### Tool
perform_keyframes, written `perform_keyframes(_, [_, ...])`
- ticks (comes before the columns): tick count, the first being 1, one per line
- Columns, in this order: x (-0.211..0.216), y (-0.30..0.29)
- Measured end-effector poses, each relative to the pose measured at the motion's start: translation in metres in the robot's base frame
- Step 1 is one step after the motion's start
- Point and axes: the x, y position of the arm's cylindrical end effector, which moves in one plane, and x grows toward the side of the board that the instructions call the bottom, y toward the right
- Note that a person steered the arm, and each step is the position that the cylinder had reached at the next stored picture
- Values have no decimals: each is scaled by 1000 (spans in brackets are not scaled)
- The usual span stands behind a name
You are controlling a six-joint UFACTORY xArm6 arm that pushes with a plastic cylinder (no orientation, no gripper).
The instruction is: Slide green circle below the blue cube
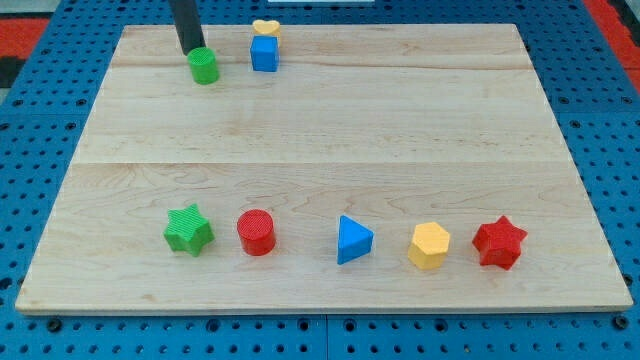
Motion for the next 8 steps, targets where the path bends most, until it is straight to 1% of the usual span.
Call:
perform_keyframes(1, [17, 5])
perform_keyframes(2, [31, -11])
perform_keyframes(3, [54, -27])
perform_keyframes(4, [69, 1])
perform_keyframes(5, [69, 30])
perform_keyframes(6, [68, -6])
perform_keyframes(8, [64, 20])
